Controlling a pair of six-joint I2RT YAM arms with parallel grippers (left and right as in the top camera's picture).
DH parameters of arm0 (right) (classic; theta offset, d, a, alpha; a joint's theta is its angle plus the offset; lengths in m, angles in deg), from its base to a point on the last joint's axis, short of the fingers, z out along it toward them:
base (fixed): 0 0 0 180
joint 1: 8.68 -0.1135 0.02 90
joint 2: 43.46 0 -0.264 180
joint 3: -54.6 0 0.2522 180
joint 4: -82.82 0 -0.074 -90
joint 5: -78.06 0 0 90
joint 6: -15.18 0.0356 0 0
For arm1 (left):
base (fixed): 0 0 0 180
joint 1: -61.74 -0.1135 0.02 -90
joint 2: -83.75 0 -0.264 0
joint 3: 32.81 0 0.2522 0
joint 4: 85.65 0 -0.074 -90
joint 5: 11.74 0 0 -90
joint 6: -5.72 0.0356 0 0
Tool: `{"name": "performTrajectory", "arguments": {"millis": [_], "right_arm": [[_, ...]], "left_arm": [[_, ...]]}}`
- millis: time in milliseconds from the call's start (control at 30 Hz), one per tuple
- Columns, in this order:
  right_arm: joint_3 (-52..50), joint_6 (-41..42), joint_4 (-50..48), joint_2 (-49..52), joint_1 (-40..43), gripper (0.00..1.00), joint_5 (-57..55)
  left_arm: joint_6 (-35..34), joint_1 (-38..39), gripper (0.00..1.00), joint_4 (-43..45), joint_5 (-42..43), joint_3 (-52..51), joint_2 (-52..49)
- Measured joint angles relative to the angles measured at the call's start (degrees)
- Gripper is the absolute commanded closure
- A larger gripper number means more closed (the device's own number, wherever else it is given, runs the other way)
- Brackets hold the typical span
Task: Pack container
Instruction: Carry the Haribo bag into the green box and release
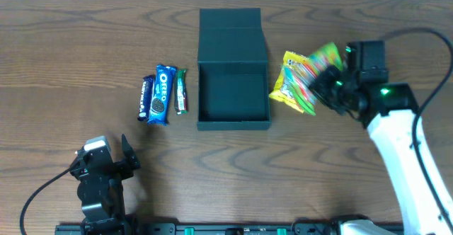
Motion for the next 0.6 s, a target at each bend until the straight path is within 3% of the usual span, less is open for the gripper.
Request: {"name": "performTrajectory", "arguments": {"millis": [233, 433, 600], "right_arm": [[1.11, -12.22, -13.09, 3.10, -15.30, 0.99, 2.29], [1.09, -29.83, -16.09, 12.20, -19.91, 0.99, 9.42], [1.03, -36.46, -16.61, 18.38, -20.24, 0.99, 12.52]], "left_arm": [[0.00, 0.00, 0.05, 0.00, 0.00, 0.00, 0.00], [0.00, 0.00, 0.05, 0.00, 0.00, 0.00, 0.00], [0.00, 0.00, 0.05, 0.00, 0.00, 0.00, 0.00]]}}
